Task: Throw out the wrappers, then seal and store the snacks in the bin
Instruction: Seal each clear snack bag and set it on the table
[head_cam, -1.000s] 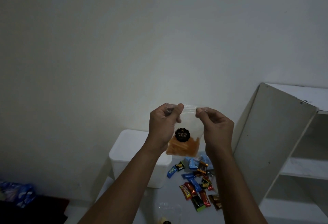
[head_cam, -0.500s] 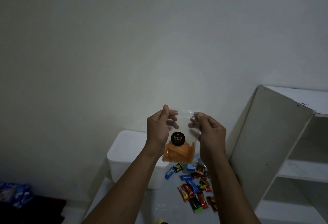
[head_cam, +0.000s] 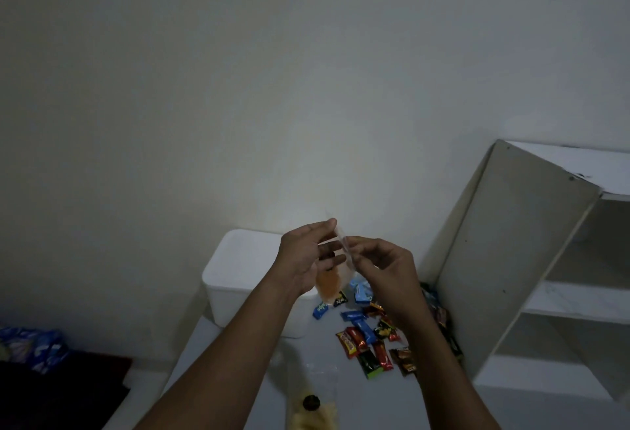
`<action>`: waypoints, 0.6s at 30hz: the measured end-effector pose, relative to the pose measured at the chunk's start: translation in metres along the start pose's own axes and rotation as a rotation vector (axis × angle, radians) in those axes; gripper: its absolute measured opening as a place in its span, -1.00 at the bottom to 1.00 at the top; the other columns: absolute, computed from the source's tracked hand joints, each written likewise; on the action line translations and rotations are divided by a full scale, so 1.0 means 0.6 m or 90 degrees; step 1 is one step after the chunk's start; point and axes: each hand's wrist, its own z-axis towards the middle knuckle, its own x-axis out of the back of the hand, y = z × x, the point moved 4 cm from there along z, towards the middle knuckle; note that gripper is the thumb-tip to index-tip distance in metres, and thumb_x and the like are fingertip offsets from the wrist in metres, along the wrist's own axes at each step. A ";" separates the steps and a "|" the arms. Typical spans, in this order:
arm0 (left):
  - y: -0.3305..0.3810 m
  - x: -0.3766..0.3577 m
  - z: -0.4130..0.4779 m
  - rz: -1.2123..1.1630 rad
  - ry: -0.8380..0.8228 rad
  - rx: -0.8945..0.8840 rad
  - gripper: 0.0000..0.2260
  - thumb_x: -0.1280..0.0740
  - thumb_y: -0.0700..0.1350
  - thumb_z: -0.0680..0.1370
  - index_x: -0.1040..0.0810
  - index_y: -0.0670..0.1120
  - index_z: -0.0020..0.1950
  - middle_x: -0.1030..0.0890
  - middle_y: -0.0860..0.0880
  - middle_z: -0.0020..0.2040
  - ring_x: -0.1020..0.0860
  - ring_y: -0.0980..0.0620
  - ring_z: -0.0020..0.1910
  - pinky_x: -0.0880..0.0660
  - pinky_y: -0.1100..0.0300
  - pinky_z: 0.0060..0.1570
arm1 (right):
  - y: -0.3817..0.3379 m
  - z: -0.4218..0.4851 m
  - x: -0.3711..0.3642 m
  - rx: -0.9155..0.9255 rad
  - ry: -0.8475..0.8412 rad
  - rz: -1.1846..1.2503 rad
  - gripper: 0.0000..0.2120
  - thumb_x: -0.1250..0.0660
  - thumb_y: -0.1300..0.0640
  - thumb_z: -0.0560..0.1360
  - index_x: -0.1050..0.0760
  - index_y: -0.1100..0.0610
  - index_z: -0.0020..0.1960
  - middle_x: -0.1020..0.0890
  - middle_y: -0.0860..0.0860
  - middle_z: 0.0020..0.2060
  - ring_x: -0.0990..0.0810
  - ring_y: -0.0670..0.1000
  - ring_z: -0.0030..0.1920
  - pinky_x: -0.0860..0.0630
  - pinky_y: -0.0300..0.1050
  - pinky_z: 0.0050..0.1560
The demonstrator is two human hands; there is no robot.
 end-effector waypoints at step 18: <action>-0.011 -0.026 -0.007 0.379 -0.081 -0.148 -0.88 -0.40 -0.28 0.54 -0.66 -0.22 0.05 -0.68 -0.23 -0.14 -0.64 -0.11 -0.20 -0.66 -0.10 -0.09 | 0.005 0.037 0.029 -0.040 0.092 -0.167 -0.83 -0.32 0.19 0.58 -0.66 0.16 -0.11 -0.68 0.05 -0.32 -0.66 0.05 -0.32 -0.68 0.05 -0.18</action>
